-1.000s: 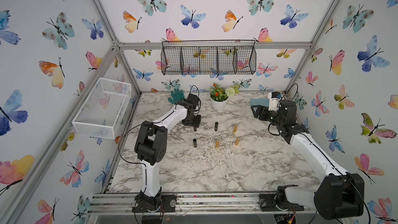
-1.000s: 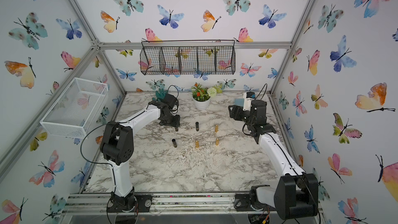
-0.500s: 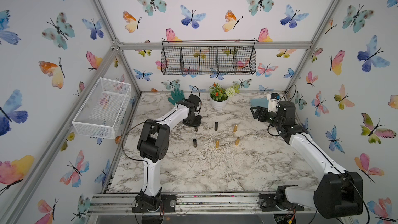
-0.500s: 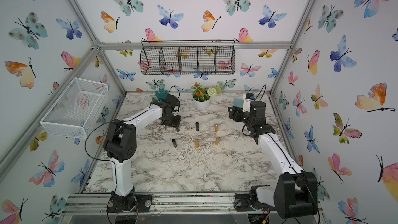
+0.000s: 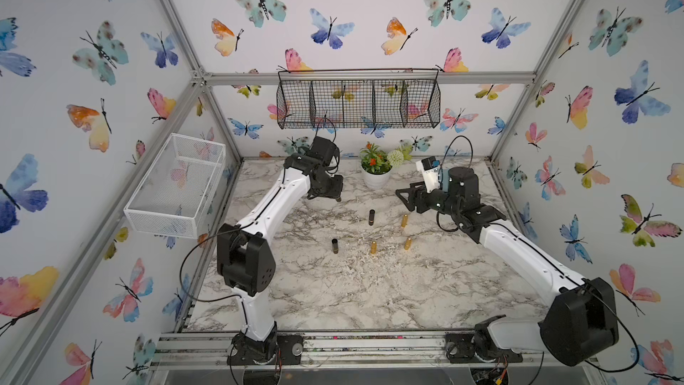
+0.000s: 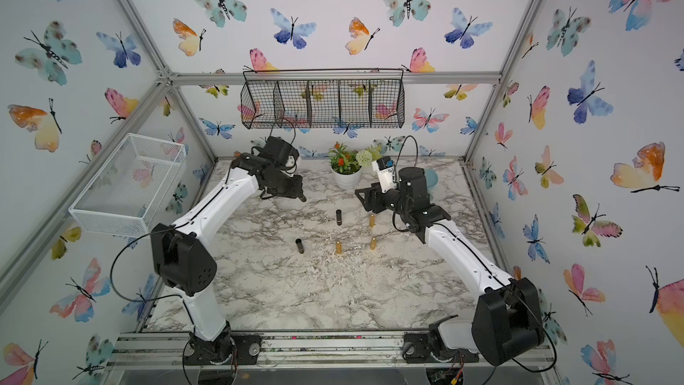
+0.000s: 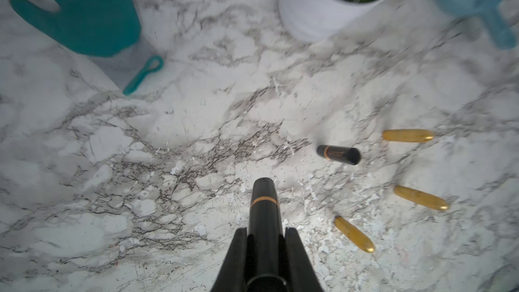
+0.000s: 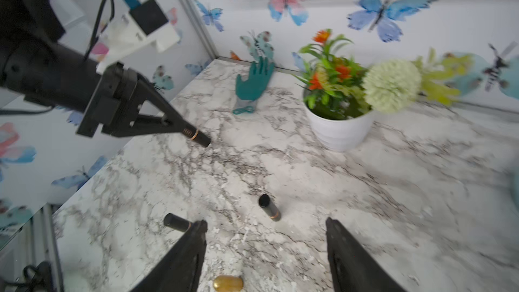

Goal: Open the lipstick cap
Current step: Pick up the lipstick at the center of the board, then open the cover of the lipstick.

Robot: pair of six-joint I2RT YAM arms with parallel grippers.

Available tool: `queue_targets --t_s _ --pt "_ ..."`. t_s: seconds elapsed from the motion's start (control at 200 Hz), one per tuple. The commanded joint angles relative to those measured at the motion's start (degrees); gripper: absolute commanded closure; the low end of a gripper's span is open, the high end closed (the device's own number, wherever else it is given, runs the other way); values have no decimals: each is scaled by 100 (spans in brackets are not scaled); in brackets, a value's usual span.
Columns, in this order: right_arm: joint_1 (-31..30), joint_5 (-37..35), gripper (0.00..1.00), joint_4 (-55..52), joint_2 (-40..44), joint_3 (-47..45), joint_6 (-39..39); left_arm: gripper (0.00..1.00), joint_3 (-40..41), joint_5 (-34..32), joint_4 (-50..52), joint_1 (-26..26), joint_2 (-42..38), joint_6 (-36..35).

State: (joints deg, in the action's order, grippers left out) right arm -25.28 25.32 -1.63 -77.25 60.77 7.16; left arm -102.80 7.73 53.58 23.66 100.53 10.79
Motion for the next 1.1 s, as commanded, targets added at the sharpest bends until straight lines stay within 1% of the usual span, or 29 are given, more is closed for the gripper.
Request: queue_targets --t_s 0.0,0.035,0.1,0.21,0.305,0.32,0.365,0.455,0.586,0.691,0.891,0.971,1.061,1.091 --pt "-280 588 34 70 0 193 -525 92 509 779 281 -134 -902 303" --pt "-421 614 36 95 -35 226 -591 92 672 1063 282 -179 -1068 327" --pt "-811 523 36 -42 -158 370 -831 92 969 1395 285 -213 -1401 340" --pt "-1558 86 33 -526 -426 649 -1333 93 1397 1655 237 -230 -1887 402" --pt "-1846 2 32 -358 -500 524 -1377 93 1588 1942 213 -239 -2189 429" --pt "-1897 -11 32 -320 -501 501 -1383 93 1603 2142 210 -247 -2233 437" --pt "-2052 -56 31 -274 -501 479 -1408 93 1650 2346 205 -246 -2352 446" --pt "-2330 -249 31 -217 -518 484 -1492 93 1786 2522 81 -248 -2585 514" --pt "-2420 -485 31 -175 -622 496 -1604 94 1940 2728 35 -248 -2739 509" --pt "-2427 -528 31 -117 -748 511 -1678 94 2138 2874 -19 -239 -2798 514" --pt "-2429 -560 32 39 -956 636 -1683 94 2280 2890 -23 -238 -2860 469" --pt "-2429 -492 37 50 -1025 720 -1683 94 2295 2899 -23 -239 -2840 462" --pt "-2447 -451 48 49 -1096 786 -1730 94 2307 2884 -23 -241 -2795 450" --pt "-2453 -441 49 33 -1115 803 -1748 94 2315 2874 -23 -236 -2779 436"
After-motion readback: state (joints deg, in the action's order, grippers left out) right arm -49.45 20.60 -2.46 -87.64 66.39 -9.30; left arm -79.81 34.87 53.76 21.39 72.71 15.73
